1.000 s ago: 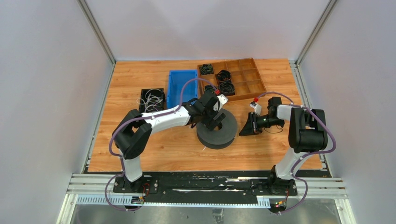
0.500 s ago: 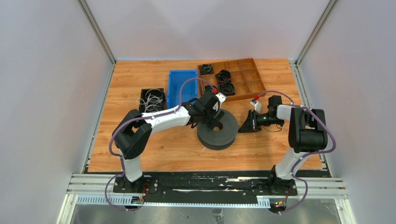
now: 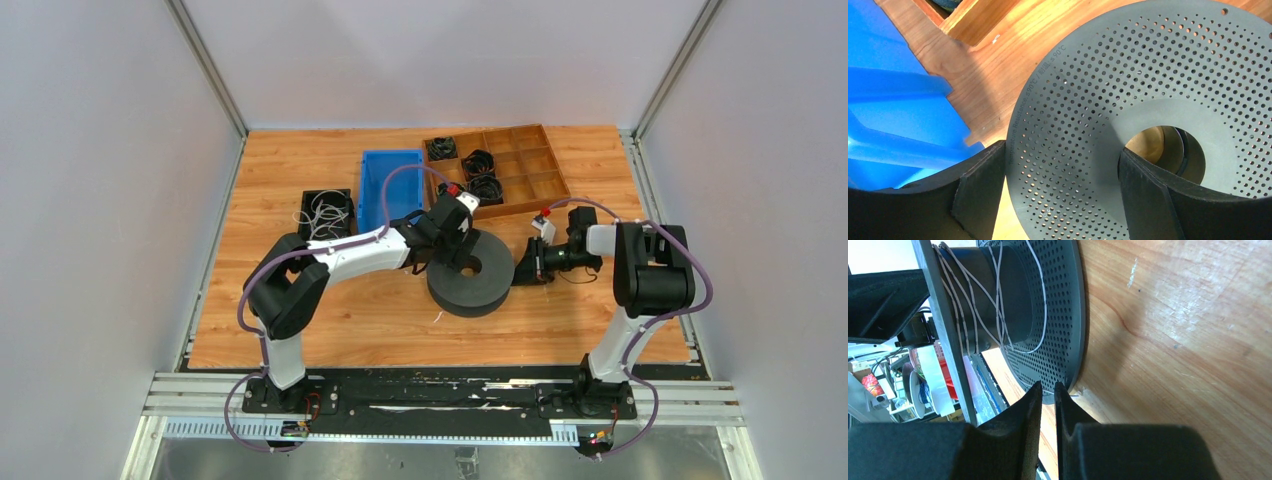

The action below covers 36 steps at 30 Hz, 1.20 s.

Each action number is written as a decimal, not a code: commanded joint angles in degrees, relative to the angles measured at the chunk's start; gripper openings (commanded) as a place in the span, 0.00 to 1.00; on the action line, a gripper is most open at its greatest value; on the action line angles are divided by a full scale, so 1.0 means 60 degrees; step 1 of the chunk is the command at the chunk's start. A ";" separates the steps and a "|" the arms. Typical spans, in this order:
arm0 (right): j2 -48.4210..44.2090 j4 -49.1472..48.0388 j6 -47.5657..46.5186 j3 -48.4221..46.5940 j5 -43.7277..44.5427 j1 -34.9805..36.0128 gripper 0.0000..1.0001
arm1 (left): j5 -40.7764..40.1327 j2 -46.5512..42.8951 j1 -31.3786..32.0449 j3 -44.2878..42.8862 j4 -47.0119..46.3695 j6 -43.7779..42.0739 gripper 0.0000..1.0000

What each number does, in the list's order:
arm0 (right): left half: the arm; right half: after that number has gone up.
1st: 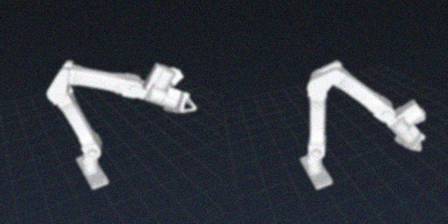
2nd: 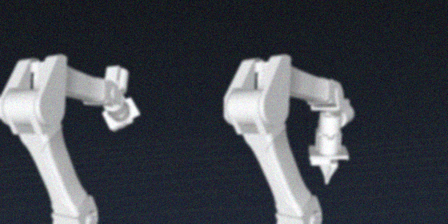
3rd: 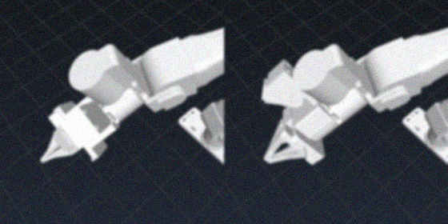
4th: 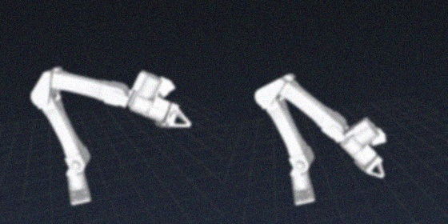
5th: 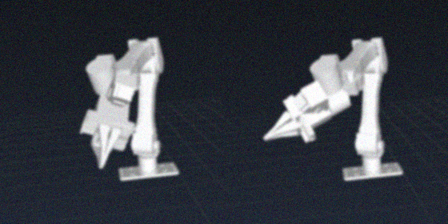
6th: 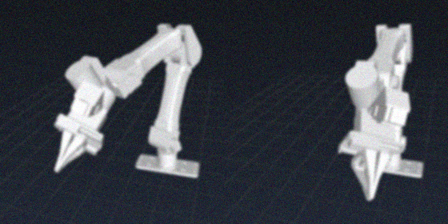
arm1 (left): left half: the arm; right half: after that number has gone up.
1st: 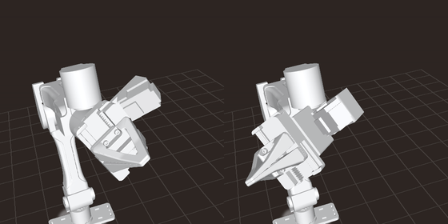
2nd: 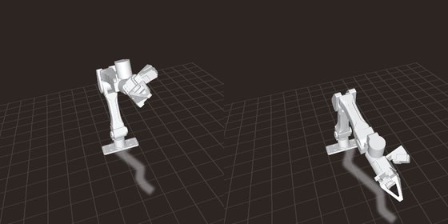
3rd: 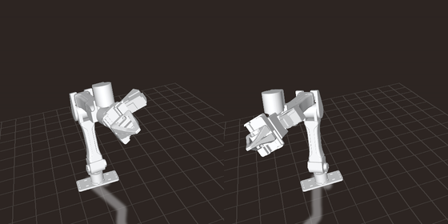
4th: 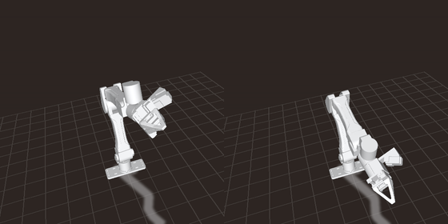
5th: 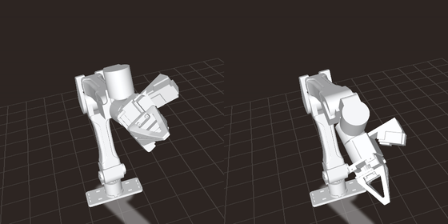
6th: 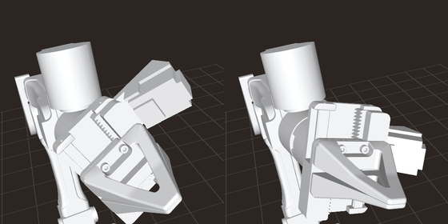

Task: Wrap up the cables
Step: Adjust the cable on the cable reel.

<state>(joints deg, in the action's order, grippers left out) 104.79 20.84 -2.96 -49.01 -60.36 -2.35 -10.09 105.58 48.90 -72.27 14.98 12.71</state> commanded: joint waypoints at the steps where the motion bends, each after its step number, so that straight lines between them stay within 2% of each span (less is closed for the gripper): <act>1: 0.0015 0.0068 0.0097 -0.0152 0.0023 0.0148 0.15 | -0.0176 0.0228 0.0023 0.0043 -0.0201 0.0772 0.76; 18: 0.0070 0.0280 0.0272 0.0057 -0.0165 0.0662 0.12 | -0.0742 0.0585 0.0023 -0.0911 0.0223 0.1136 0.76; 22: -0.0073 -0.0852 0.1193 0.0625 -0.0673 0.0989 0.11 | -0.0768 0.0641 0.0049 -0.0876 0.0196 0.1289 0.76; 29: -0.0432 -0.4777 0.3620 0.2254 -0.1231 0.1442 0.07 | -0.0857 0.0420 0.0060 -0.0901 0.0308 0.1321 0.79; 36: -0.0350 -0.4363 0.3349 0.2063 -0.1149 0.1225 0.08 | -0.0413 0.0213 0.0198 -0.0937 0.0429 0.1444 0.85</act>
<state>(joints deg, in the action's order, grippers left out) 103.66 -2.59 17.32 -35.99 -66.48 4.78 -15.46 108.25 48.93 -76.51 17.98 18.81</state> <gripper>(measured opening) 0.077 0.830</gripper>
